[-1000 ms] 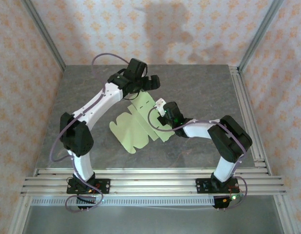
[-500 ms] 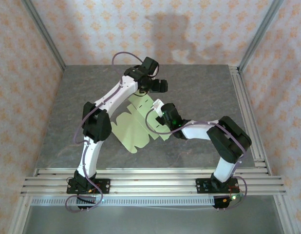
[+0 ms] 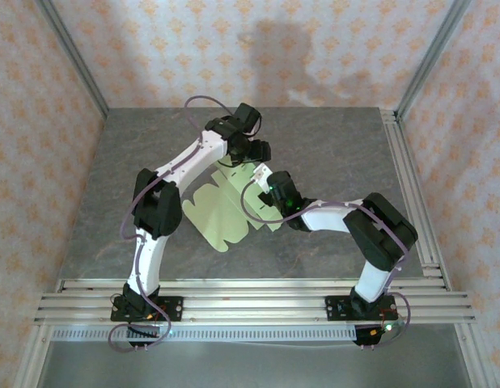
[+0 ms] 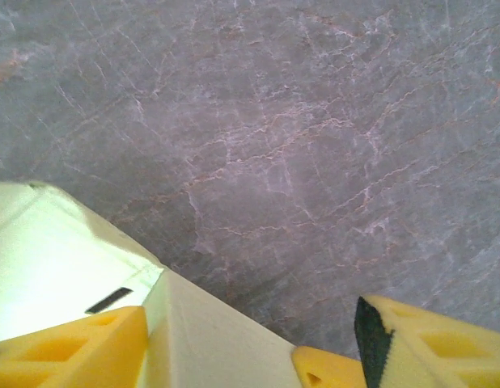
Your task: Fold the paper box
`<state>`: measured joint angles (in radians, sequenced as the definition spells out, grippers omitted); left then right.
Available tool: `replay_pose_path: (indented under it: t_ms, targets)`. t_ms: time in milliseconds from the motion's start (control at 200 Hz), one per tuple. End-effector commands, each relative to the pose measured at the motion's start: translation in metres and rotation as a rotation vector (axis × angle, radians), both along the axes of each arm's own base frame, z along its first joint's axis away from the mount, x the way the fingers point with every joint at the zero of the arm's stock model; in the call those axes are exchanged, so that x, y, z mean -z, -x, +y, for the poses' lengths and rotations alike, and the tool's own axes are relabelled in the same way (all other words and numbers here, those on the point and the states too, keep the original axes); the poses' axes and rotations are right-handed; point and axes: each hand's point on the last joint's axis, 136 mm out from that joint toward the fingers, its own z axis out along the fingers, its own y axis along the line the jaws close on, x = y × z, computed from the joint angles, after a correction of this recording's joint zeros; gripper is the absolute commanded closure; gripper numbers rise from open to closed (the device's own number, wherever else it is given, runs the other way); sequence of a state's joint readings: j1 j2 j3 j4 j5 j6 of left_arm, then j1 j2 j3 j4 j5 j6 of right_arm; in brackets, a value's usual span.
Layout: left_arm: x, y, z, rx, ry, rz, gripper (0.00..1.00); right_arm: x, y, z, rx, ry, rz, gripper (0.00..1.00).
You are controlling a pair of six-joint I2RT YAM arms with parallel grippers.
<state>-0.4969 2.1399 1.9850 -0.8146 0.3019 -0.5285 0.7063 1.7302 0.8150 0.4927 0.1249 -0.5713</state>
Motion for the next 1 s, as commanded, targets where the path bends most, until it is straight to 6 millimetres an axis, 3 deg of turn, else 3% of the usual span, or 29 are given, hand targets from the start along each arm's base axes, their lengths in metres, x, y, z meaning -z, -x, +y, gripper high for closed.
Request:
replay_pose_path:
  t_ms: [0, 215, 340, 475, 621, 726, 791, 826, 996]
  targets:
    - [-0.026, 0.007, -0.01, -0.014, 0.079, -0.017, 0.37, -0.025, -0.009, 0.003, 0.019, -0.043, -0.064, 1.0]
    - [-0.021, 0.007, -0.014, -0.047, 0.12, 0.004, 0.52, -0.027, -0.008, 0.004, 0.015, -0.045, -0.063, 1.0]
    - [-0.019, 0.007, -0.016, -0.062, 0.138, 0.014, 0.65, -0.026, -0.008, 0.004, 0.013, -0.045, -0.06, 1.0]
    - [-0.02, 0.007, -0.021, -0.07, 0.174, 0.027, 0.72, -0.025, -0.008, 0.004, 0.013, -0.044, -0.057, 1.0]
    - [-0.023, 0.006, -0.02, -0.077, 0.176, 0.02, 0.9, -0.023, -0.007, 0.004, 0.016, -0.042, -0.052, 1.0]
    - [-0.023, 0.007, -0.019, -0.079, 0.168, 0.018, 0.89, -0.022, -0.007, 0.004, 0.016, -0.046, -0.049, 1.0]
    - [-0.024, 0.007, -0.018, -0.08, 0.167, 0.016, 0.7, -0.023, -0.006, 0.004, 0.015, -0.048, -0.049, 1.0]
    - [-0.023, 0.008, -0.018, -0.08, 0.165, 0.017, 0.67, -0.022, -0.006, 0.004, 0.015, -0.046, -0.048, 1.0]
    - [-0.025, 0.008, -0.018, -0.079, 0.169, 0.013, 0.88, -0.022, -0.007, 0.003, 0.02, -0.047, -0.047, 1.0]
